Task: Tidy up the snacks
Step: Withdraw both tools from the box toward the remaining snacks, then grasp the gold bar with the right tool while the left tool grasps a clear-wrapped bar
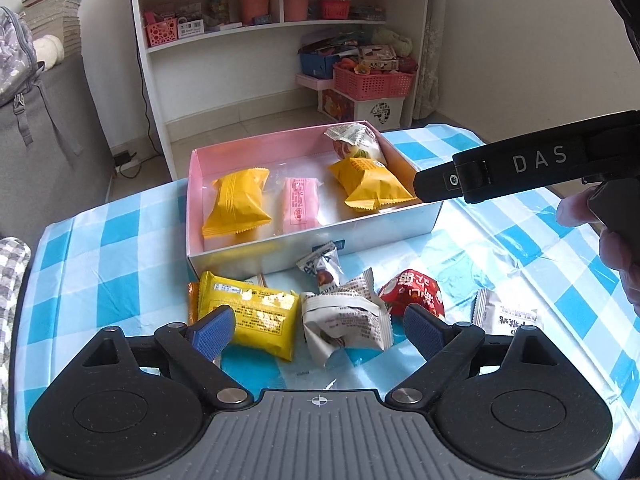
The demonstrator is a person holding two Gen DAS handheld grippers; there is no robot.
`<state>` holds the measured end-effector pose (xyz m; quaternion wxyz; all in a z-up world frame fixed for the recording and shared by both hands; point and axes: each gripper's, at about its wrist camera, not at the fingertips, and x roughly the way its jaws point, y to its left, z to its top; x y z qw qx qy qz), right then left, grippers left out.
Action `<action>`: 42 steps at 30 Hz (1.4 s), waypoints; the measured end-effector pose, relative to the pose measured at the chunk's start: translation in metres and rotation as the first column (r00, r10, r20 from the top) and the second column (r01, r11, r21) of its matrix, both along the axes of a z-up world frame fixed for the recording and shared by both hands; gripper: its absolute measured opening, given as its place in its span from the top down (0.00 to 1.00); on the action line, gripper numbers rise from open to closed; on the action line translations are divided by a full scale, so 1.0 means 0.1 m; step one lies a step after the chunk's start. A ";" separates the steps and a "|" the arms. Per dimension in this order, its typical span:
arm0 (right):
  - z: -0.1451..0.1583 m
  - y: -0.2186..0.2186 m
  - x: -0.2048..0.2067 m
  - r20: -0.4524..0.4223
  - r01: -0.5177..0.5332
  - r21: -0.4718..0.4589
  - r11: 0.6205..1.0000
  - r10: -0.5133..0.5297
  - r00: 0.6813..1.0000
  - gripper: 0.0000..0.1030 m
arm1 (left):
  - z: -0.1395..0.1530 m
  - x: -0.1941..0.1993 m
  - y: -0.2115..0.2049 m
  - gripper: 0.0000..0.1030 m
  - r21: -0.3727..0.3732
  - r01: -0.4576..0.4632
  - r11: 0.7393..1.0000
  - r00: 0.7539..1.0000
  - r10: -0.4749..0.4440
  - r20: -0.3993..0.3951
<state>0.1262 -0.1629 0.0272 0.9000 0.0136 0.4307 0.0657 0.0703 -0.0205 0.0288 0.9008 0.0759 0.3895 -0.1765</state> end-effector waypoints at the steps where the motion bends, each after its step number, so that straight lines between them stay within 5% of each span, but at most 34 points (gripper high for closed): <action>1: 0.00 0.00 -0.02 0.001 -0.001 0.001 1.000 0.001 1.000 0.04 | 0.00 -0.03 0.01 0.09 0.003 0.001 1.000 1.000 -0.001 0.003; 14: -0.09 -0.04 -0.40 0.028 -0.040 0.001 0.999 0.040 0.999 0.02 | -0.13 -0.40 0.11 0.07 0.024 0.045 0.999 0.999 -0.045 0.024; 27: -0.39 0.02 -0.79 0.044 -0.225 -0.050 0.973 0.227 0.973 0.01 | -0.42 -0.57 0.45 0.07 0.058 0.064 0.996 0.998 -0.065 0.007; 42: -0.75 0.42 -1.08 -0.065 -0.561 -0.087 0.823 0.558 0.828 0.01 | -0.69 -0.49 0.48 0.09 -0.045 0.026 0.999 0.994 -0.031 -0.105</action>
